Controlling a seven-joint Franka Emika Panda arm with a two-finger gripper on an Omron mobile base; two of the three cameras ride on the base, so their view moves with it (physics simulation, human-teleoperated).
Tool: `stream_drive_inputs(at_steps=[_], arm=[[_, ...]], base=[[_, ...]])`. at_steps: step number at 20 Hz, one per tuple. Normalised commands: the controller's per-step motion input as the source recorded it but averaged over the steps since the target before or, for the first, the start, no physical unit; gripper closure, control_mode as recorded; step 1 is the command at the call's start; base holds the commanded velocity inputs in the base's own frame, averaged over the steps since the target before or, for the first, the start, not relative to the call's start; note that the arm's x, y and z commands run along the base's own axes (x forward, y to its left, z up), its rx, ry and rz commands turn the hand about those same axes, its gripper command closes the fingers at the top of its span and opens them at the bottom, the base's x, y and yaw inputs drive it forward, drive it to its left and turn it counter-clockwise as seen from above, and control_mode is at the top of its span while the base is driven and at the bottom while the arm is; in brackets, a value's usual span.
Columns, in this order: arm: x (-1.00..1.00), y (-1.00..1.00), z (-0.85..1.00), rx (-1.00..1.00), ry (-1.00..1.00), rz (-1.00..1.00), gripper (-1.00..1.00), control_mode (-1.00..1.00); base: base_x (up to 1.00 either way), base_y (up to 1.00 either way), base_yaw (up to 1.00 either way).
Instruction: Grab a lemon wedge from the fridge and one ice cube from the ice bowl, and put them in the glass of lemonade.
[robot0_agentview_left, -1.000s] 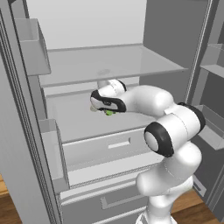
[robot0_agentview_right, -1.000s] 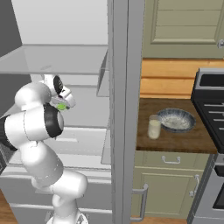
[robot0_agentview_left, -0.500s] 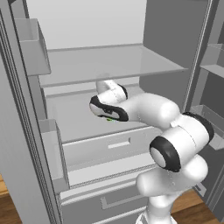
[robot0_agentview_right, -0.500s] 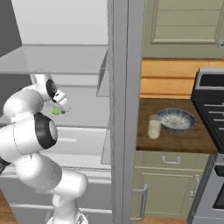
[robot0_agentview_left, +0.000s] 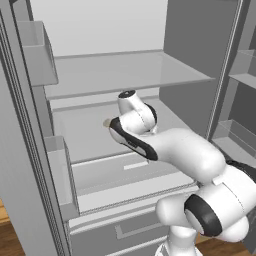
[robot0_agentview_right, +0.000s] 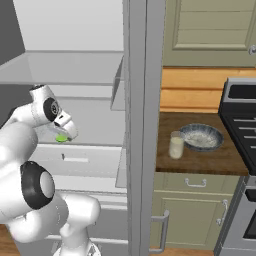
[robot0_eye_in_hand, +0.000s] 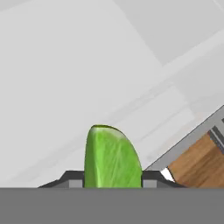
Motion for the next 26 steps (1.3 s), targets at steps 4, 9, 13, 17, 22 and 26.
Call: stream_drive_inputs(at_steps=[4,9,13,17,22,26], arm=[[-1.0,-0.46,1.0,0.01,0.0,0.22,1.0,-1.0],[-0.87,-0.36,0.95,0.0,-0.03,0.24,1.0,-1.0],[-0.57,-0.11,0.2,0.06,-0.31,0.2,1.0,-1.0],[-0.69,-0.11,0.42,0.07,-0.32,0.2,1.0,-1.0],[-0.76,-0.37,1.0,0.08,-0.08,0.25,1.0,-1.0],[-0.62,-0.46,0.61,0.21,-0.1,0.28,1.0,-1.0]], base=[[0.0,0.0,0.0],[0.0,0.0,0.0],[0.0,0.0,0.0],[0.0,0.0,0.0],[0.0,0.0,0.0],[0.0,0.0,0.0]])
